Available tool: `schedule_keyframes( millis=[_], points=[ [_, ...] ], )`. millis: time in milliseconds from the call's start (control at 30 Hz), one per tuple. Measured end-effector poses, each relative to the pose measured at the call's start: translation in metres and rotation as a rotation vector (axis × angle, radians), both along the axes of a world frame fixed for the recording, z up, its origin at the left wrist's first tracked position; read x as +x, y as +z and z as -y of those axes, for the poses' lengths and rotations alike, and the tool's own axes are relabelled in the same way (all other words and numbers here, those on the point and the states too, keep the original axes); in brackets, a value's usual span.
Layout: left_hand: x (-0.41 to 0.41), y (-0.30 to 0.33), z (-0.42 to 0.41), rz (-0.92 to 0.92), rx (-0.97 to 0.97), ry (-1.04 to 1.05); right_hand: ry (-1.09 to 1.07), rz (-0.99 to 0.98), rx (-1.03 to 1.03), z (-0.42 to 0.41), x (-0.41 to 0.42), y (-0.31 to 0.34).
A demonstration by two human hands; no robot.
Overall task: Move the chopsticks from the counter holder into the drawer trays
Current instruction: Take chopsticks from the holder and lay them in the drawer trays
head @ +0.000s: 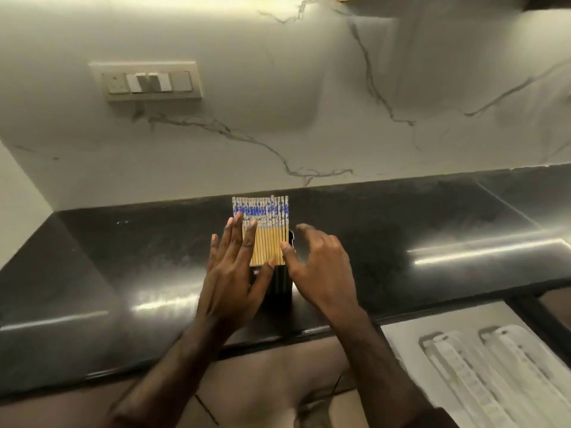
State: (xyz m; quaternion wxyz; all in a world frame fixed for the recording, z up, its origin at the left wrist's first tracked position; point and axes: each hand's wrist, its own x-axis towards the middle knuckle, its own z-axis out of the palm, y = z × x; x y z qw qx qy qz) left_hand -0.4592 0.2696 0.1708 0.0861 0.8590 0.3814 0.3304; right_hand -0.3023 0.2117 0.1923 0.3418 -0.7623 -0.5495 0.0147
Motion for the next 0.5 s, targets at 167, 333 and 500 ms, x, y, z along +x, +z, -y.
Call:
schedule_keyframes(
  millis=[167,333,500],
  points=[
    [0.008,0.008,-0.042,-0.005,-0.014,-0.092,-0.091,-0.078,0.004,-0.033,-0.006,-0.002],
    [0.014,-0.001,-0.073,-0.023,-0.02,-0.155,-0.156,-0.139,-0.023,-0.057,-0.004,-0.01],
    [0.026,-0.015,-0.099,-0.009,-0.092,-0.15,-0.178,-0.202,-0.072,-0.084,0.01,-0.018]
  ],
)
